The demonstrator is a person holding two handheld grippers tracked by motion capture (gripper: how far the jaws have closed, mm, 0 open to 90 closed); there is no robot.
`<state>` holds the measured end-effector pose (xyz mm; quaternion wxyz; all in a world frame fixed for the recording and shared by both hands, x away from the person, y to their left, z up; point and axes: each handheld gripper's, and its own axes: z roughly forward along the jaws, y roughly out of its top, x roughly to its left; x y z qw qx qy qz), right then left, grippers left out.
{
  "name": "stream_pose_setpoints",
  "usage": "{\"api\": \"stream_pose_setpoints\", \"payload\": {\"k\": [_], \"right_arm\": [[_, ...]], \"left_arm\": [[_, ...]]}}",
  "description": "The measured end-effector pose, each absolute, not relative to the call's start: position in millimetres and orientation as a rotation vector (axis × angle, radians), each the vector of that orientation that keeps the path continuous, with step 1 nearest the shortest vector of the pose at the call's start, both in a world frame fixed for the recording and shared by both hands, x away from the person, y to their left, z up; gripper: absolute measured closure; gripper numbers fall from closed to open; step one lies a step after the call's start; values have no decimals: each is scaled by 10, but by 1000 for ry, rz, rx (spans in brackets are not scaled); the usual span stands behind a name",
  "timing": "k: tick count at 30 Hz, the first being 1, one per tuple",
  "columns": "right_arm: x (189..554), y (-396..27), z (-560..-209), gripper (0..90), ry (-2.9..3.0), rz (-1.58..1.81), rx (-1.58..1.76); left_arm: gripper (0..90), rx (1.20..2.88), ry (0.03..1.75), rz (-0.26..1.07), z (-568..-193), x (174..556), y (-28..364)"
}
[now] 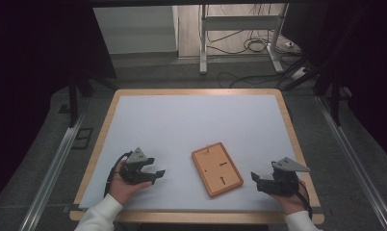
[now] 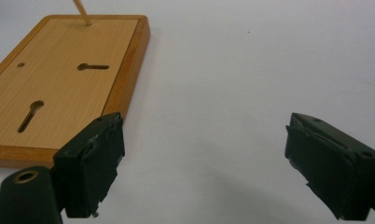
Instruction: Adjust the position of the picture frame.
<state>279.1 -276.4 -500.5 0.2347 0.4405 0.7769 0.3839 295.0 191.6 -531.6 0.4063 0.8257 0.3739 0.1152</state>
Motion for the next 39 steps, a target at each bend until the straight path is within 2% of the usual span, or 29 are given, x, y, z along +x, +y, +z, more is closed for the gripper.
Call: {"api": "stream_pose_setpoints", "payload": {"k": [16,32,39], "right_arm": [[2651,-2851,-5037,153,2150,1041,1195],[2717,-2847,-5097,166,2169,1034,1151],[2714,-2869,-5096,169,2156,1031,1154]], "left_arm": [[307,2060,940,325,-5269,2861,1915],[302,2068,920,326,-5235,2893,1851],[300,2077,862,285,-5136,2988,1698]]}}
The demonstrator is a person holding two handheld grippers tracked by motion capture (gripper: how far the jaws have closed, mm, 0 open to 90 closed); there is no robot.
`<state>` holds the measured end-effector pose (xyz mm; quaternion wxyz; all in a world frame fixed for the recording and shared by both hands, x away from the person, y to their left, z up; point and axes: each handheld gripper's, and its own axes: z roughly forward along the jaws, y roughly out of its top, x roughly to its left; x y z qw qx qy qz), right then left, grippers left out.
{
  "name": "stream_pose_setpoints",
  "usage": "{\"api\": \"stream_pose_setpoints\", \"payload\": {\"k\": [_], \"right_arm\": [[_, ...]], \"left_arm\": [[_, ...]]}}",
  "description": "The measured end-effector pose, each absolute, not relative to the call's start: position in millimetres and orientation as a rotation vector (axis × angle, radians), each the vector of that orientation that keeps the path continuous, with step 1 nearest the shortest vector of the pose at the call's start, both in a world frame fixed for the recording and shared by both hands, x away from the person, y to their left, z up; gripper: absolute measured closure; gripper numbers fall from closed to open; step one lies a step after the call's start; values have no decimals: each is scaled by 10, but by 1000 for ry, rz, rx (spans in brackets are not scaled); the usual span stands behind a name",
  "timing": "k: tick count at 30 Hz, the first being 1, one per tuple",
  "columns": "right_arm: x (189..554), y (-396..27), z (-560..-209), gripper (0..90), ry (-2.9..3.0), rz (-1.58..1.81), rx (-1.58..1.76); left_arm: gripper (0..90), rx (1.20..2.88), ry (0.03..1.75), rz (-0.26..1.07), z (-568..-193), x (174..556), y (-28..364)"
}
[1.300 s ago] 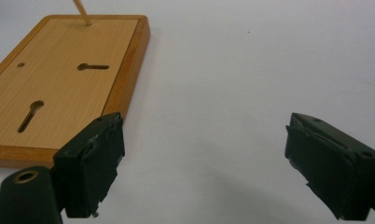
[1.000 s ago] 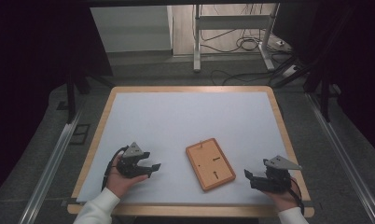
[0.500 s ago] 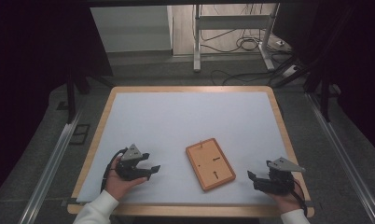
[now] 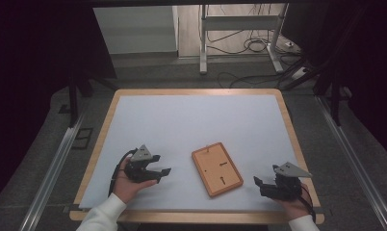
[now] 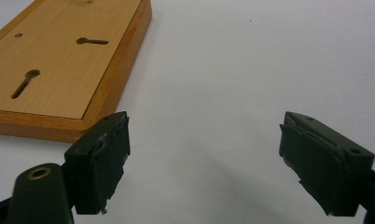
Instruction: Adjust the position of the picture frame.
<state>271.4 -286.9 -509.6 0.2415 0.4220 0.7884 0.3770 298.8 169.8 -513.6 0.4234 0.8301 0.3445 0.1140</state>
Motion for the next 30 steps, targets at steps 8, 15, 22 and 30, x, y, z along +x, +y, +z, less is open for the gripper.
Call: {"api": "stream_pose_setpoints", "payload": {"k": [8,15,22,30], "right_arm": [[2726,-2858,-5117,172,2165,1020,1151],[2725,-2880,-5124,176,2159,1008,1145],[2726,-2847,-5117,179,2167,1015,1142],[2726,-2848,-5134,181,2170,993,1150]], "left_arm": [[300,2097,814,288,-5103,3101,1524],[301,2101,791,285,-5102,3147,1384],[301,2117,784,264,-5137,3200,1276],[302,2116,795,266,-5089,3306,1127]]}}
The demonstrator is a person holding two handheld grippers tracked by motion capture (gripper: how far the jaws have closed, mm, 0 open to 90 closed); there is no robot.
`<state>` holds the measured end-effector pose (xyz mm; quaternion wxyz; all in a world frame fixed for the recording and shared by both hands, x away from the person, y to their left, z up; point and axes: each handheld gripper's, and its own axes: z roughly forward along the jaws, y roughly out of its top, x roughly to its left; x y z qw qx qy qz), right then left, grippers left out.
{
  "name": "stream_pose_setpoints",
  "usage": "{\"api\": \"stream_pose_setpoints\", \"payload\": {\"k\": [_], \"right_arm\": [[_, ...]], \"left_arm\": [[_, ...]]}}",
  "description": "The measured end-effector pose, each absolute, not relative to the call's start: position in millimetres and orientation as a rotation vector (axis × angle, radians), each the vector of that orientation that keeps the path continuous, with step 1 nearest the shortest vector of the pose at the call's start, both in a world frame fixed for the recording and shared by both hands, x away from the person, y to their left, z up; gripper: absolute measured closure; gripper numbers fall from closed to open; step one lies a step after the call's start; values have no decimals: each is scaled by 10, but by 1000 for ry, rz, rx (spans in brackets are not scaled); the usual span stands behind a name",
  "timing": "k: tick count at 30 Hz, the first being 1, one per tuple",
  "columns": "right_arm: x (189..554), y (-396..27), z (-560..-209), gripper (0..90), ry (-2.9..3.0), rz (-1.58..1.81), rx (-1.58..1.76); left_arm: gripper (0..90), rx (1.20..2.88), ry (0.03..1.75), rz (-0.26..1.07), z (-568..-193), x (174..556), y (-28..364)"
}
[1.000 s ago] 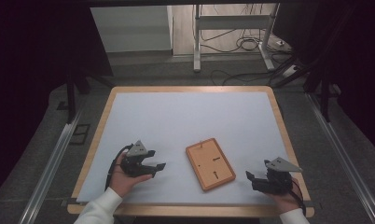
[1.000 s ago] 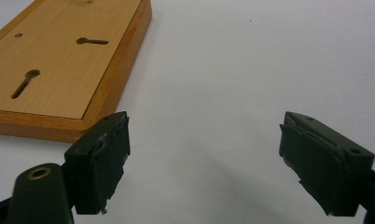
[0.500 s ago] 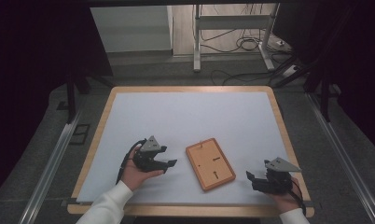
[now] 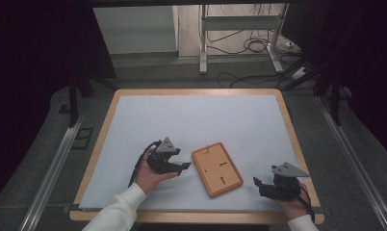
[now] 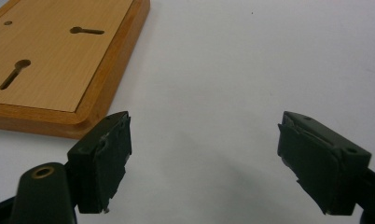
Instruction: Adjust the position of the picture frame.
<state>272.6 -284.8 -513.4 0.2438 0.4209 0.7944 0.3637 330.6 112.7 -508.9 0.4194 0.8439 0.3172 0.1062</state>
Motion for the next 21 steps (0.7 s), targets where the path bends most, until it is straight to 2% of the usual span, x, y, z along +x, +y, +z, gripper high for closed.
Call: {"api": "stream_pose_setpoints", "payload": {"k": [21], "right_arm": [[2735,-2878,-5148,177,2153,960,1176]], "left_arm": [[320,2091,807,269,-5149,3590,785]]}}
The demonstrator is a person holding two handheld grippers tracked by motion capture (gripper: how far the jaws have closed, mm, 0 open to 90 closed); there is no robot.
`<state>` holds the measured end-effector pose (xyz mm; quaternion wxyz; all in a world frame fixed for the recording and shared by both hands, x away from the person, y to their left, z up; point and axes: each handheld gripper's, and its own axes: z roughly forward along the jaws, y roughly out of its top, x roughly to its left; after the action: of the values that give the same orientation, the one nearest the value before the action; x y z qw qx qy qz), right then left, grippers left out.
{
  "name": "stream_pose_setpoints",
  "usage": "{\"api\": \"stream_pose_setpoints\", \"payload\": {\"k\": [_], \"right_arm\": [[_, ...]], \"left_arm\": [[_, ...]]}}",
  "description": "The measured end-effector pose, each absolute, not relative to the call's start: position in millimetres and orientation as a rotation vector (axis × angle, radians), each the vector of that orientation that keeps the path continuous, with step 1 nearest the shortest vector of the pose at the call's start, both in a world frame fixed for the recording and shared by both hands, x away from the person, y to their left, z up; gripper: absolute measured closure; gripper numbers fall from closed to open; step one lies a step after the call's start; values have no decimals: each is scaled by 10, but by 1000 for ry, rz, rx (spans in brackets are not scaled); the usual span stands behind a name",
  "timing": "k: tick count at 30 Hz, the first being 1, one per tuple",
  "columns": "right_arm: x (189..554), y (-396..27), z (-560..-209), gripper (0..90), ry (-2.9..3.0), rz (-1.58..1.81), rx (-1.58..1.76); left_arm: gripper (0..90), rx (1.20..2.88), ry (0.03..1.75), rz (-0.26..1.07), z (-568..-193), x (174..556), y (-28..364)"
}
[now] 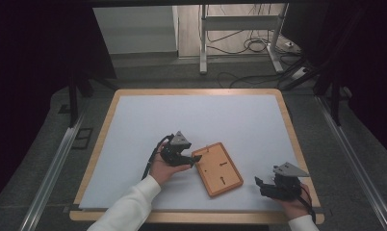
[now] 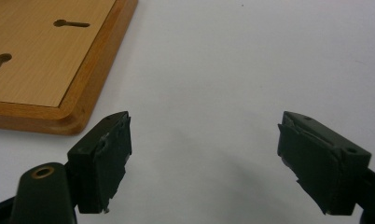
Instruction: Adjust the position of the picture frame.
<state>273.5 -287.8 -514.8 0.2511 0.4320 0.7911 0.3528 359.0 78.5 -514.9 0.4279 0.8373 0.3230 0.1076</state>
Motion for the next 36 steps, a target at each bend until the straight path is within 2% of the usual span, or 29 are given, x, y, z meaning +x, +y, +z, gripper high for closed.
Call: {"api": "stream_pose_setpoints", "payload": {"k": [15,21,24,36], "right_arm": [[2736,-2895,-5153,176,2140,956,1187],[2731,-2895,-5148,176,2138,957,1183],[2732,-2897,-5149,176,2138,958,1185],[2732,-2903,-5154,175,2141,953,1186]], "left_arm": [[338,2095,787,265,-5141,3683,545],[434,2095,767,275,-5138,3728,436],[454,2097,767,273,-5149,3741,417],[709,2086,788,249,-5254,3818,363]]}}
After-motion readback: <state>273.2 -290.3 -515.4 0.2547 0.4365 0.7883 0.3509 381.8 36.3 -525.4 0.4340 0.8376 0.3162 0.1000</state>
